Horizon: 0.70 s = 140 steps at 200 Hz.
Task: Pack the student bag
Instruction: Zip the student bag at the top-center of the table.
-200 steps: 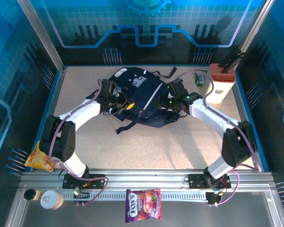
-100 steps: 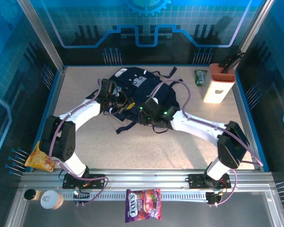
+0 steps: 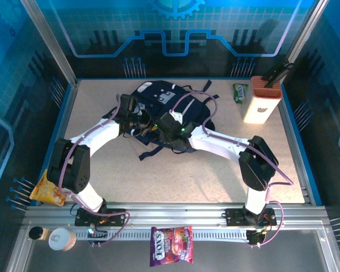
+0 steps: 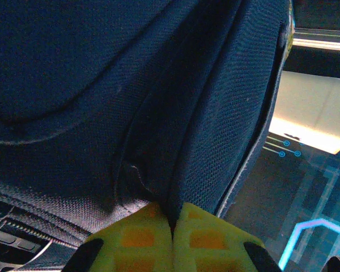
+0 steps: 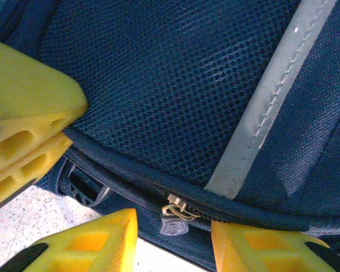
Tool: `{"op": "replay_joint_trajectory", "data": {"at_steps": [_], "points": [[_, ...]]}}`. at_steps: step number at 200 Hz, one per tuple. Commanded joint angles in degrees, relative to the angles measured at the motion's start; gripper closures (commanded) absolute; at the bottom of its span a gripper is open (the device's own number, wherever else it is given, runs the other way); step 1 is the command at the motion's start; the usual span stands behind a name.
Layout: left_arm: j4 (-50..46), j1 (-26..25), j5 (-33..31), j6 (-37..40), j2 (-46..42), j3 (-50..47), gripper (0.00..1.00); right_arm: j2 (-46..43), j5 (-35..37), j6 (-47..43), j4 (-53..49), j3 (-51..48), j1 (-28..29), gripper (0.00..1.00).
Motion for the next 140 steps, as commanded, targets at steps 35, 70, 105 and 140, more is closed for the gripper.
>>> {"op": "replay_joint_trajectory", "data": {"at_steps": [35, 70, 105, 140], "points": [[-0.15, 0.04, 5.55, 1.26, -0.78, 2.12, 1.00, 3.66, 3.98, 2.41, -3.11, 3.96, -0.27, 0.70], [-0.28, 0.46, 5.05, 1.33, -0.79, 2.12, 1.00, 2.30, 5.13, 1.42, -4.04, 2.55, -0.53, 0.82], [-0.45, 1.63, 4.65, 1.54, -0.94, 1.95, 1.00, -1.56, 5.43, -1.10, -3.30, -2.55, -1.01, 0.89], [-1.03, 2.93, 4.38, 2.39, -0.79, 1.71, 1.00, -6.75, 5.19, -2.82, -2.35, -8.63, -2.40, 0.91]]}}
